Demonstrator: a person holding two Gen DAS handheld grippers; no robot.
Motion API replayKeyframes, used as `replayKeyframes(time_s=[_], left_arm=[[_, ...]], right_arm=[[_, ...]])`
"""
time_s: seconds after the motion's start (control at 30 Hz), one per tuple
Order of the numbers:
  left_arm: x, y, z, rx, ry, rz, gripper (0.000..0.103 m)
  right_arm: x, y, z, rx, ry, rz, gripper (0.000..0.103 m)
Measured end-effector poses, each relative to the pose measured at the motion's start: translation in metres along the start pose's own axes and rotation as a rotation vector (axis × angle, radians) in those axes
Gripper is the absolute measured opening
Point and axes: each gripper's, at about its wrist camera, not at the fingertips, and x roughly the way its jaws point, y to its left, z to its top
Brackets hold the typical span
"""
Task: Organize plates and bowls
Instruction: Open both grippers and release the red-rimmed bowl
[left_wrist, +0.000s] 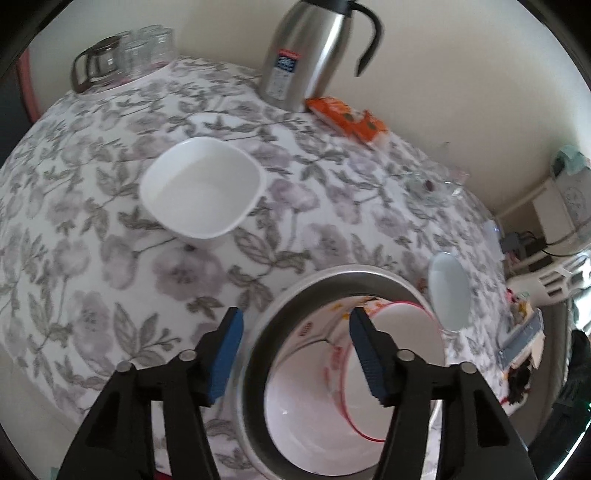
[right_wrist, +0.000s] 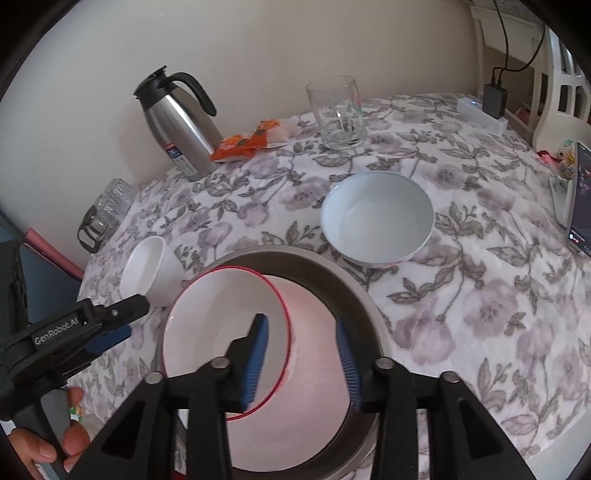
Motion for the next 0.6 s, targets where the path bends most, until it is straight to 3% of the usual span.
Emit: replayKeyframes(time_s=[0.07,0.17,0.23,0.27,0.4,0.47,0.6], left_arm=[[0.002,0.004,0.000,-0.014,-0.002,0.018,0.065],[0.002,0.010,0.001,-0.029,-0.014,0.045,0.072],[0.001,0.012,0.001,-0.036,-0.032,0.065,0.086],[0.000,0.014,0.002,-0.040,-0.049,0.081,0.088],[-0.004,0.022,0.005,-0.059,-0.092,0.122,0.090],[-0.004,0.027,0.006,-0.075,-0.100,0.129,0.091],[-0.005,0.034,0.007,-0.099,-0.114,0.152,0.099]], right_arm=[[0.000,-0.002,0.000,0.003,-0.002,-0.013,0.058],[0.001,-0.003,0.001,0.003,-0.002,-0.025,0.066],[0.002,-0.003,0.001,0.003,-0.003,-0.027,0.071],[0.002,-0.004,0.001,0.004,-0.005,-0.029,0.075],[0.002,-0.005,0.002,0.010,-0.018,-0.045,0.083],[0.002,-0.007,0.002,0.020,-0.020,-0.047,0.098],[0.001,-0.009,0.003,0.026,-0.029,-0.041,0.103]])
